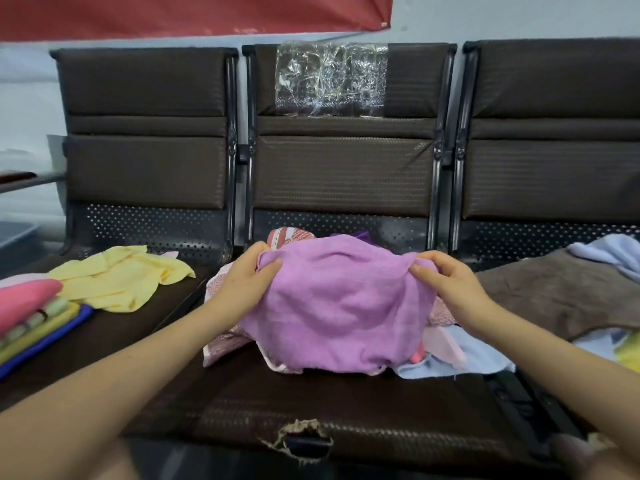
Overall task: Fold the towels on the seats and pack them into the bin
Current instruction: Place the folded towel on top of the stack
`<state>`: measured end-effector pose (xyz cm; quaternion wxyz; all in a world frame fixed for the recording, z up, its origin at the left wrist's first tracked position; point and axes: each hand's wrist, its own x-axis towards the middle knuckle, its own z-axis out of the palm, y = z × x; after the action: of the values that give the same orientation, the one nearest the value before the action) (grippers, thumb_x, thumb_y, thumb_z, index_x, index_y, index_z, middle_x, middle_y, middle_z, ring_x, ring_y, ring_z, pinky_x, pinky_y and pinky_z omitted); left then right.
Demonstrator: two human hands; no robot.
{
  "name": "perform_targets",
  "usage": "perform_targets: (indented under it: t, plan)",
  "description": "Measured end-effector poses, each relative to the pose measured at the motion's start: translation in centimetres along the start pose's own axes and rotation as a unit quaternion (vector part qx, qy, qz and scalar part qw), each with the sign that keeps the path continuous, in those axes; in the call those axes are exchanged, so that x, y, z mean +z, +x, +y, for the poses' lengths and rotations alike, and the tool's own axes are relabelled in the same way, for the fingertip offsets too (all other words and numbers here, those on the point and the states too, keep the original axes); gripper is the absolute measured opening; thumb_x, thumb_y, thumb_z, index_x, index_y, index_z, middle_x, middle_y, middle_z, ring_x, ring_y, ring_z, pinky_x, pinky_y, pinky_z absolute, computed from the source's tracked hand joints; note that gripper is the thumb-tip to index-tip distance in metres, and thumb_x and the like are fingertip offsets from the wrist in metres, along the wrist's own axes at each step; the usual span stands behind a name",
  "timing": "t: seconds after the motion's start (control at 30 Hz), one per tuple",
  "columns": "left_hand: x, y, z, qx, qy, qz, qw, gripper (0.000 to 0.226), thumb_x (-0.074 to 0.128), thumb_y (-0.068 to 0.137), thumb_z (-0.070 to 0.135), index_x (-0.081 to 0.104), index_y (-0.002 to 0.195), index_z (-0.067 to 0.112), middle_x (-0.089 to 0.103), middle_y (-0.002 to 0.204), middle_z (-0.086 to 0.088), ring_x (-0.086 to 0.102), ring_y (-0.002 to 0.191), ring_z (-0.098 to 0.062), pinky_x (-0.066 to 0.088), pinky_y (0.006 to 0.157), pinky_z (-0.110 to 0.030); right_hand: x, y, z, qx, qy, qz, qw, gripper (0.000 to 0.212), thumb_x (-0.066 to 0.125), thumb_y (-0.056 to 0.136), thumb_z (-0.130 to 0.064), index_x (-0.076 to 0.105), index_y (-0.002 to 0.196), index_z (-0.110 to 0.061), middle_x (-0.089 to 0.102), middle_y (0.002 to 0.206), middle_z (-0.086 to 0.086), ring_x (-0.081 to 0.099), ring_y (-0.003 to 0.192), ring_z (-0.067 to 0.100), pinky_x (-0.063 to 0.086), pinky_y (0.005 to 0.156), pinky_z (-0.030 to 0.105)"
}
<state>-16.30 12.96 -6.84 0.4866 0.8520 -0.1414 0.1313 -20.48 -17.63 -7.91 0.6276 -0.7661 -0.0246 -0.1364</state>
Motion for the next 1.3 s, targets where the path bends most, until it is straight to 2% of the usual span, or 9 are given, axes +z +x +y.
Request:
perform_targets:
  t: [0.13,0.27,0.43,0.57,0.7,0.8,0.9,1.0,1.3]
  plan:
    - [0.6,-1.3,-1.2,-0.124,-0.083,-0.069,0.986,0.018,0.059,0.09,0.023,0.064,0.099,0.008,0.069,0.094,0.001,0.059,0.089,-0.014,0.047,0.081,-0.03,-1.2,-2.3,0.0,0.108,0.025,-0.084,0.99,0.009,0.058,0.092,-0.007,0.062,0.087,-0.012,0.063,0.084,0.002,0.057,0.076,0.012,0.044,0.062,0.025]
    - [1.8,-4.4,-1.3,-0.22,-0.169,-0.204,0.939,0.019,0.067,0.085,0.015,0.068,0.103,0.011,0.073,0.1,-0.004,0.068,0.093,-0.017,0.052,0.076,-0.025,-2.3,-4.2,1.0,0.122,-0.195,-0.249,0.941,0.01,0.058,0.094,-0.016,0.063,0.086,-0.017,0.057,0.087,-0.003,0.047,0.081,0.006,0.037,0.072,0.024]
    - [3.3,-6.6,-1.7,-0.189,-0.013,-0.23,0.955,0.022,0.064,0.089,0.03,0.069,0.087,0.009,0.072,0.092,-0.004,0.064,0.088,-0.015,0.052,0.082,-0.026,-3.7,-5.3,1.1,0.133,-0.205,-0.322,0.915,0.008,0.061,0.092,-0.022,0.065,0.086,-0.019,0.059,0.085,-0.011,0.048,0.079,-0.001,0.038,0.07,0.013]
    - [1.8,-4.9,-0.5,-0.11,0.091,-0.183,0.973,0.039,0.054,0.095,0.036,0.061,0.086,-0.001,0.064,0.089,-0.016,0.054,0.082,-0.018,0.043,0.071,-0.025,-5.4,-4.1,-0.4,0.107,-0.091,-0.24,0.961,0.008,0.07,0.082,-0.019,0.067,0.084,-0.012,0.064,0.095,0.0,0.059,0.092,0.009,0.045,0.08,0.016]
    - [0.2,-2.3,0.7,-0.079,0.005,-0.096,0.992,0.036,0.054,0.095,0.035,0.068,0.093,0.002,0.069,0.091,-0.008,0.057,0.083,-0.017,0.044,0.076,-0.032,-5.6,-2.7,-2.4,0.1,0.142,-0.146,0.974,0.013,0.059,0.085,-0.019,0.061,0.077,-0.009,0.057,0.07,0.006,0.056,0.057,0.013,0.046,0.051,0.02]
    - [0.5,-0.3,0.7,-0.077,0.001,-0.034,0.996,0.025,0.055,0.095,0.03,0.07,0.094,0.01,0.07,0.09,-0.004,0.056,0.079,-0.009,0.041,0.068,-0.021,-4.4,-0.7,-1.8,0.048,0.007,-0.006,0.999,0.019,0.053,0.095,-0.012,0.062,0.078,-0.013,0.056,0.069,0.0,0.05,0.059,0.008,0.041,0.055,0.022]
    - [1.4,2.1,-0.5,-0.059,0.028,0.006,0.998,0.035,0.06,0.09,0.028,0.062,0.081,-0.006,0.061,0.074,-0.013,0.047,0.067,-0.014,0.035,0.058,-0.027,-3.7,1.9,-0.4,0.003,-0.147,0.102,0.984,0.014,0.056,0.092,-0.013,0.065,0.081,-0.012,0.059,0.074,-0.004,0.049,0.069,0.007,0.039,0.063,0.023]
    - [2.6,4.3,-1.9,-0.067,0.062,0.035,0.995,0.035,0.064,0.087,0.025,0.047,0.063,0.005,0.044,0.061,-0.005,0.038,0.061,-0.016,0.028,0.054,-0.031,-3.8,4.4,1.9,0.014,-0.194,0.157,0.968,0.012,0.056,0.091,-0.012,0.063,0.082,-0.01,0.061,0.079,0.002,0.051,0.075,0.014,0.039,0.063,0.027]
    - [6.3,7.2,-7.0,-0.112,0.171,-0.046,0.978,0.032,0.052,0.094,0.025,0.054,0.068,0.005,0.056,0.071,-0.007,0.05,0.074,-0.025,0.031,0.063,-0.032,-1.5,6.5,7.5,0.158,-0.267,-0.02,0.95,0.021,0.062,0.09,-0.016,0.05,0.073,-0.017,0.054,0.067,-0.003,0.048,0.07,0.014,0.037,0.063,0.027]
